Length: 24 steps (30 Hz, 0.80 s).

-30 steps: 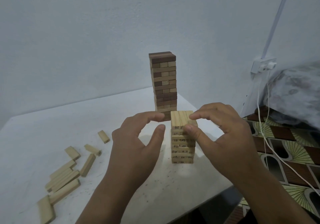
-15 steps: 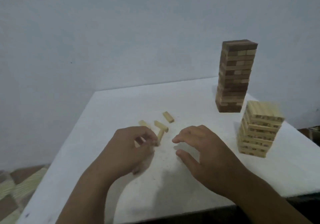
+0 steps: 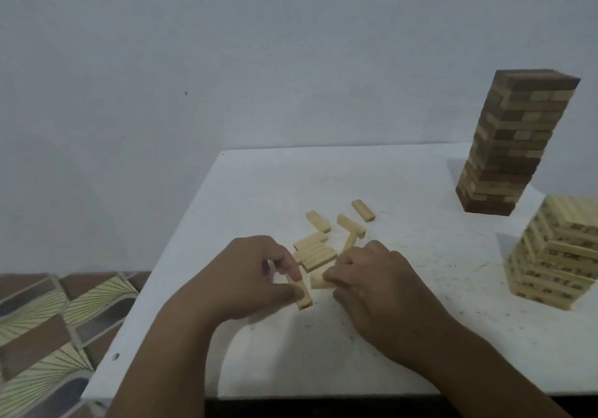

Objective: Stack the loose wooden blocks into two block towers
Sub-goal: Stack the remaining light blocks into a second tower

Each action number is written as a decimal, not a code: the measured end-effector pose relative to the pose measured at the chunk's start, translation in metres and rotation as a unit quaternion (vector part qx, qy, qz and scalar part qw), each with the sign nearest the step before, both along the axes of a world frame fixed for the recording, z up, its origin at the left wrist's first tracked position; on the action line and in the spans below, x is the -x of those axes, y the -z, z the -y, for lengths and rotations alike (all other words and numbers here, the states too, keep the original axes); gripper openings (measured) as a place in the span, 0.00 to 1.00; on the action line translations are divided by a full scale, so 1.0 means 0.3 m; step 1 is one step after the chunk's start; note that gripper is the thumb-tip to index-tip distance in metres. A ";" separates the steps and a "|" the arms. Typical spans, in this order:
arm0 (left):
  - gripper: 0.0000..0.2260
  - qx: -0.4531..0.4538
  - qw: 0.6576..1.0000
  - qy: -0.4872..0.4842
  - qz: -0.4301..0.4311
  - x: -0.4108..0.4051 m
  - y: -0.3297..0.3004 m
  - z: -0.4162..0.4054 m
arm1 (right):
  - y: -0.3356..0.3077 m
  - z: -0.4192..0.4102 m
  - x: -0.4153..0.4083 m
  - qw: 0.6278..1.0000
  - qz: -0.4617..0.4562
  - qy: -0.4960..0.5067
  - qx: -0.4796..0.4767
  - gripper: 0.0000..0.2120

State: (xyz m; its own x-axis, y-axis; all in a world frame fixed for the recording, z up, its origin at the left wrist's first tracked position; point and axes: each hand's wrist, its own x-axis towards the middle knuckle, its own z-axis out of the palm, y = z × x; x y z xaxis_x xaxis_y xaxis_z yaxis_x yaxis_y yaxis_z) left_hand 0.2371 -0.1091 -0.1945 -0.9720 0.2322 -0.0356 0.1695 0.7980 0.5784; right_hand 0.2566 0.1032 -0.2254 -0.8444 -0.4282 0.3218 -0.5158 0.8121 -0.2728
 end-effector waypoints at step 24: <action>0.03 0.023 0.994 0.025 -0.102 0.003 0.037 -0.118 | -0.045 -0.092 -0.055 0.992 0.076 0.082 0.066 0.08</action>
